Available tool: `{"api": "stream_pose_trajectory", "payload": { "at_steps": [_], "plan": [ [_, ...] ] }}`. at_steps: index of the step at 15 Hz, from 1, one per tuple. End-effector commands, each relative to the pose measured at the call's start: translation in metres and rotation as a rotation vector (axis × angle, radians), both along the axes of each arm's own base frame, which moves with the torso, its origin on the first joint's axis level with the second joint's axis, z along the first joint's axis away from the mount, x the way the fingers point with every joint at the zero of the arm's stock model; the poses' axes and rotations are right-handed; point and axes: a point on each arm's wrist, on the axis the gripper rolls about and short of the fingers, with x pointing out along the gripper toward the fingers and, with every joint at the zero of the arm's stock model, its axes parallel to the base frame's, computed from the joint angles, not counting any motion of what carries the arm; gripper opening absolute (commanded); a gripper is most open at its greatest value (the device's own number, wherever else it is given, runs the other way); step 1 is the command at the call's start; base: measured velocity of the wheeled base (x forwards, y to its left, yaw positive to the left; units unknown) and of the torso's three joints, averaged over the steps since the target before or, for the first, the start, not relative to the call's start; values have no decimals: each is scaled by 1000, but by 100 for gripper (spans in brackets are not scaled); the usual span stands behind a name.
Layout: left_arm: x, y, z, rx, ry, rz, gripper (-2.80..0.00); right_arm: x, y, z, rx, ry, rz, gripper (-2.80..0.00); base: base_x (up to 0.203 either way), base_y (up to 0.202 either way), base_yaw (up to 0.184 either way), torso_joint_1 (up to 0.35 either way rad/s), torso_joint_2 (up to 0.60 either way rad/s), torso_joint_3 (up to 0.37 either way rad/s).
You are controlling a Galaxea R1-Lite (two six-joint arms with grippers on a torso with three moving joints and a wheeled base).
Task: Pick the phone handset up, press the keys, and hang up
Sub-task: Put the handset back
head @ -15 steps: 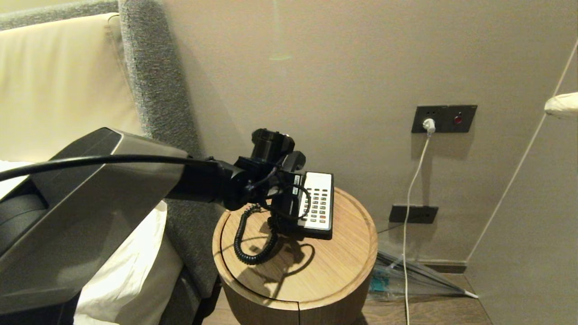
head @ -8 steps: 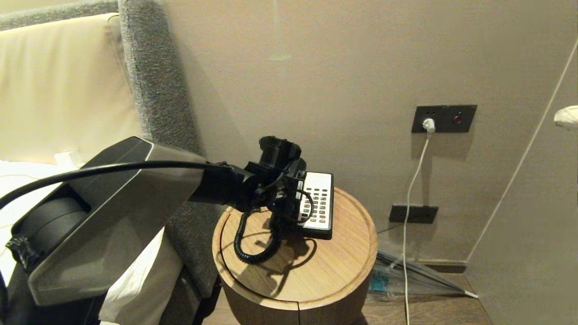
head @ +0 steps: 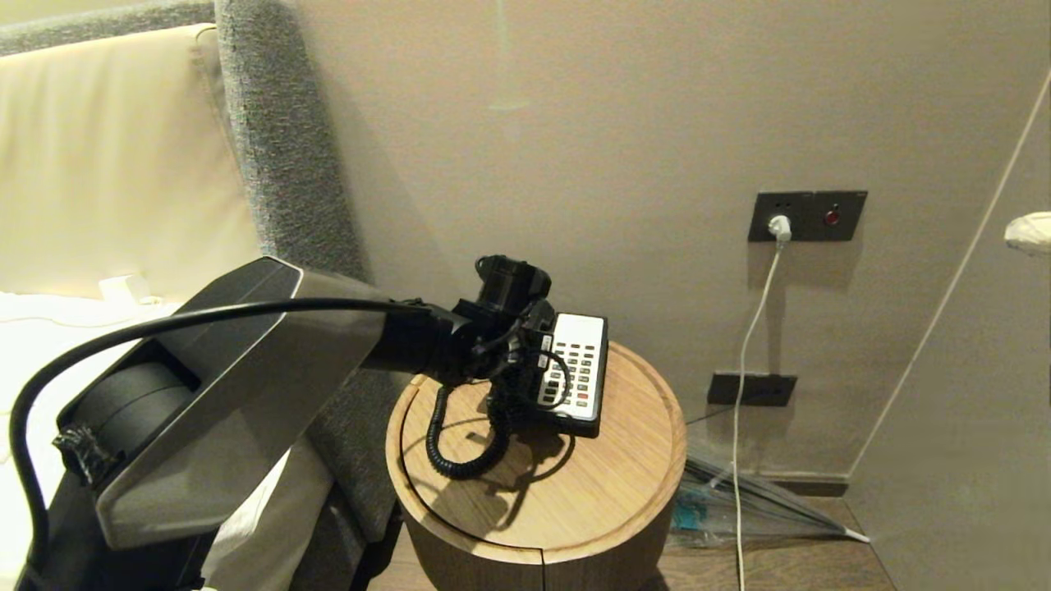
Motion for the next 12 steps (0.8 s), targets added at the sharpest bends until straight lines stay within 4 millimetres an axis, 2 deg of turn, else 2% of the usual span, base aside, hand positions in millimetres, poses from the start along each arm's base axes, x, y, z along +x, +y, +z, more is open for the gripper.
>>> {"api": "stream_pose_trajectory", "payload": {
  "at_steps": [1, 3, 4, 5, 10, 12],
  "plan": [
    [1, -1, -4, 5, 7, 2, -280, 0, 0, -4, -6, 13, -1, -280, 0, 0, 0, 0, 0, 0],
    [1, -1, -6, 13, 13, -1, -280, -1, 0, -4, -4, 13, 0, -280, 0, 0, 0, 0, 0, 0],
    [1, -1, -7, 16, 14, -3, -169, 0, 0, -5, -6, 17, 0, -280, 0, 0, 0, 0, 0, 0],
    [1, -1, -7, 16, 15, -2, 0, -1, 0, -6, -9, 18, 0, -280, 0, 0, 0, 0, 0, 0],
    [3, -2, 9, -21, -27, 5, 0, -1, 0, -8, -13, 23, 2, -280, 0, 0, 0, 0, 0, 0],
    [0, 2, 26, -38, -57, 16, 0, -1, 0, -10, -21, 30, 3, -280, 0, 0, 0, 0, 0, 0]
  ]
}}
